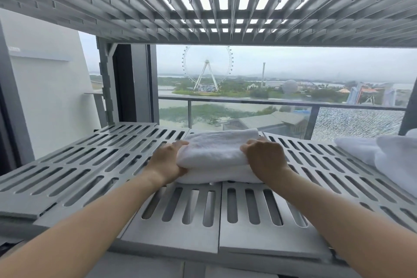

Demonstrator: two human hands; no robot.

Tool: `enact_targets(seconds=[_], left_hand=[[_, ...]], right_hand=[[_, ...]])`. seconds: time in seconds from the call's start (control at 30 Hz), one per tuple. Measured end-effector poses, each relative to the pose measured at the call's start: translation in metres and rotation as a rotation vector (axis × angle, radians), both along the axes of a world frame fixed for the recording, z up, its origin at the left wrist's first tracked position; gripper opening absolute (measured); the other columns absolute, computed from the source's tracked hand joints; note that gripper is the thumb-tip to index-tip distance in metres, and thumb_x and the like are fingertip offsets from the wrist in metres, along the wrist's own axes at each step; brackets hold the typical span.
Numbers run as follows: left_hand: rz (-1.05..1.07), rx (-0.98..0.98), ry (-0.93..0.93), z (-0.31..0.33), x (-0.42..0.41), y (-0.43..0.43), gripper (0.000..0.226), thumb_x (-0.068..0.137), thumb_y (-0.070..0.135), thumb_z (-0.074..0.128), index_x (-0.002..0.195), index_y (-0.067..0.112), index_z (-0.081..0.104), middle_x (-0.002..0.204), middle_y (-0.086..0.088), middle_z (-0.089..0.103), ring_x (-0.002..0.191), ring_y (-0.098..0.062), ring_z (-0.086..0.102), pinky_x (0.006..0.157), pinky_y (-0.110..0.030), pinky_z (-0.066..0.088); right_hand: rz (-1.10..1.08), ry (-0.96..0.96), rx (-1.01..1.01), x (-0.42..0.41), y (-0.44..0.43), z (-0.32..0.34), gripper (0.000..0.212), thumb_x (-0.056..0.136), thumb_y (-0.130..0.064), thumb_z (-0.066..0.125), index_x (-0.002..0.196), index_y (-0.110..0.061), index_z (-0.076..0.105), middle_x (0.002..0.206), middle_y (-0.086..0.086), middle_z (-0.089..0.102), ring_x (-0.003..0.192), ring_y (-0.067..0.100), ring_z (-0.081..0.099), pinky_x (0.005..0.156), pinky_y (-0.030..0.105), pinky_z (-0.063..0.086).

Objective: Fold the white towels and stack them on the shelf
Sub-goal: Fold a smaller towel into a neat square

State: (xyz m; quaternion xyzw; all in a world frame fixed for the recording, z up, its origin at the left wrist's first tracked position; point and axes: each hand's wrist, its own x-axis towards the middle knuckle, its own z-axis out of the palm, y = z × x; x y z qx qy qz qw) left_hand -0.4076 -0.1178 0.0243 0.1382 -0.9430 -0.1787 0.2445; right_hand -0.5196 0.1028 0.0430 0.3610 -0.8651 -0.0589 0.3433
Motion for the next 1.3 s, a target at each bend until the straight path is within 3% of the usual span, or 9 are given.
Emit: enact_targets(seconds=[0.1,0.23,0.4,0.63,0.73,0.87,1.03,1.13,1.3], left_hand=[[-0.028,-0.211,-0.12,0.002,-0.01,0.01,0.068,0.079,0.006,0.049,0.137,0.037,0.035,0.129,-0.006,0.05,0.115,-0.026,0.048,0.093,-0.034,0.043],[-0.016,-0.286,-0.236,0.0,-0.014,0.01,0.073,0.08,0.006,0.043,0.14,0.045,0.024,0.132,-0.003,0.041,0.12,-0.027,0.042,0.093,-0.035,0.042],[-0.089,-0.229,-0.171,-0.003,-0.012,0.005,0.069,0.075,0.025,0.049,0.139,0.042,0.03,0.145,-0.001,0.033,0.131,-0.025,0.03,0.106,-0.042,0.033],[-0.344,-0.248,-0.178,-0.001,-0.014,0.005,0.083,0.067,0.054,0.066,0.14,0.043,0.027,0.153,0.006,0.022,0.14,-0.016,0.021,0.114,-0.039,0.023],[-0.338,-0.341,-0.247,0.001,-0.013,0.0,0.087,0.067,0.043,0.066,0.141,0.046,0.02,0.154,0.008,0.017,0.14,-0.016,0.02,0.113,-0.036,0.023],[-0.297,-0.349,-0.26,0.002,-0.018,-0.001,0.083,0.073,0.024,0.056,0.14,0.05,0.016,0.155,0.01,0.015,0.14,-0.017,0.024,0.112,-0.033,0.022],[-0.222,-0.353,-0.344,0.002,-0.029,0.001,0.085,0.076,0.016,0.052,0.14,0.053,0.008,0.155,0.017,0.006,0.142,-0.012,0.011,0.115,-0.037,0.016],[-0.219,-0.392,-0.306,0.005,-0.035,0.009,0.085,0.072,0.023,0.056,0.141,0.046,0.013,0.154,0.015,0.014,0.141,-0.01,0.013,0.116,-0.044,0.017],[-0.272,-0.477,-0.23,0.001,-0.055,0.032,0.077,0.077,0.021,0.06,0.14,0.044,0.022,0.147,0.017,0.031,0.135,-0.009,0.029,0.111,-0.046,0.025]], right_hand=[[-0.044,-0.047,0.064,0.002,0.005,0.001,0.032,0.08,0.005,0.046,0.094,-0.016,0.065,0.091,0.002,0.065,0.088,0.023,0.062,0.063,0.029,0.046],[0.05,-0.115,0.059,0.002,0.017,0.001,0.033,0.078,0.0,0.043,0.098,-0.02,0.06,0.093,0.001,0.063,0.088,0.024,0.061,0.069,0.031,0.048],[0.13,-0.102,0.007,0.001,0.022,-0.004,0.033,0.074,-0.005,0.045,0.1,-0.022,0.058,0.094,-0.002,0.062,0.089,0.024,0.059,0.064,0.028,0.037],[0.221,-0.222,0.002,-0.007,0.025,-0.001,0.049,0.077,-0.003,0.045,0.118,-0.027,0.056,0.112,-0.005,0.063,0.107,0.022,0.056,0.089,0.031,0.043],[0.197,-0.261,0.026,-0.008,0.024,0.001,0.048,0.077,0.001,0.043,0.114,-0.024,0.058,0.111,-0.003,0.063,0.101,0.024,0.06,0.08,0.032,0.05],[0.209,-0.247,0.071,-0.007,0.021,0.003,0.042,0.077,0.006,0.042,0.103,-0.02,0.062,0.105,0.001,0.061,0.1,0.024,0.056,0.072,0.03,0.044],[0.259,-0.318,0.112,-0.009,0.019,0.007,0.045,0.077,0.009,0.044,0.111,-0.015,0.06,0.116,0.005,0.053,0.106,0.026,0.052,0.083,0.034,0.048],[0.266,-0.373,0.11,-0.014,0.016,0.012,0.053,0.078,0.003,0.046,0.125,-0.019,0.052,0.124,0.003,0.053,0.11,0.026,0.054,0.085,0.033,0.049],[0.308,-0.317,0.149,-0.022,0.013,0.009,0.049,0.077,-0.01,0.051,0.125,-0.021,0.051,0.118,0.002,0.06,0.105,0.024,0.057,0.08,0.029,0.044]])
